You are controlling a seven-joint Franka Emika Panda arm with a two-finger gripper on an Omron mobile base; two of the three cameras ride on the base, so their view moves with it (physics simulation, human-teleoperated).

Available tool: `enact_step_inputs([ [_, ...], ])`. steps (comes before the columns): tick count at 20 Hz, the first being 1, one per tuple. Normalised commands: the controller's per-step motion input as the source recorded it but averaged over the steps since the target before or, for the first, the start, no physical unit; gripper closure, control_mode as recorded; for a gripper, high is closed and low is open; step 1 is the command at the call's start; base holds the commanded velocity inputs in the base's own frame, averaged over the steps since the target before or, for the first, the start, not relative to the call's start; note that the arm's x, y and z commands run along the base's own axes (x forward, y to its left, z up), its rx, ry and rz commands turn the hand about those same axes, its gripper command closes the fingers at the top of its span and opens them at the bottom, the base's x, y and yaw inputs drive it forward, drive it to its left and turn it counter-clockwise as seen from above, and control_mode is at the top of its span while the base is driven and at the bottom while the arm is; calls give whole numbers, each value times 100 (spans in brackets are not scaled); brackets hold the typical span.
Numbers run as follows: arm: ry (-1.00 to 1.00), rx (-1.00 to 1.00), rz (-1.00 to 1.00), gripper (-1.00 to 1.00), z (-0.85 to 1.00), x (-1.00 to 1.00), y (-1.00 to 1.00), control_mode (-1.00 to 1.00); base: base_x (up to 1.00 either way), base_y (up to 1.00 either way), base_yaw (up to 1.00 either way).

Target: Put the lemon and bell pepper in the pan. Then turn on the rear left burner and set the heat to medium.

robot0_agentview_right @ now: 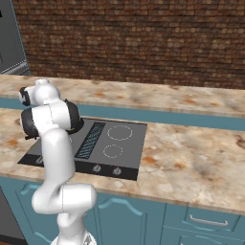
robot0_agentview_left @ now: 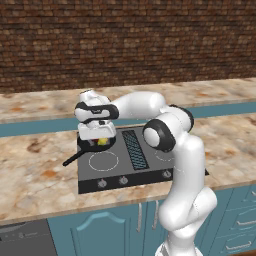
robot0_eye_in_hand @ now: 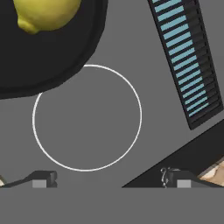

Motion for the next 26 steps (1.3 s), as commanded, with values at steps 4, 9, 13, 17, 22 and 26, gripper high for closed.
enact_step_inputs([
  [4,1,24,0,-100,2,-56,0,-100,0,0,0],
  [9,2,3,0,-100,-1,-9,0,-100,0,0,0],
  [13,1,0,1,-100,-9,-14,3,-100,0,0,0],
  [17,0,0,6,-100,-1,-29,3,-100,0,0,0],
  [22,0,0,6,-100,0,-42,0,-100,0,0,0],
  [26,0,0,6,-100,0,-39,0,-100,0,0,0],
])
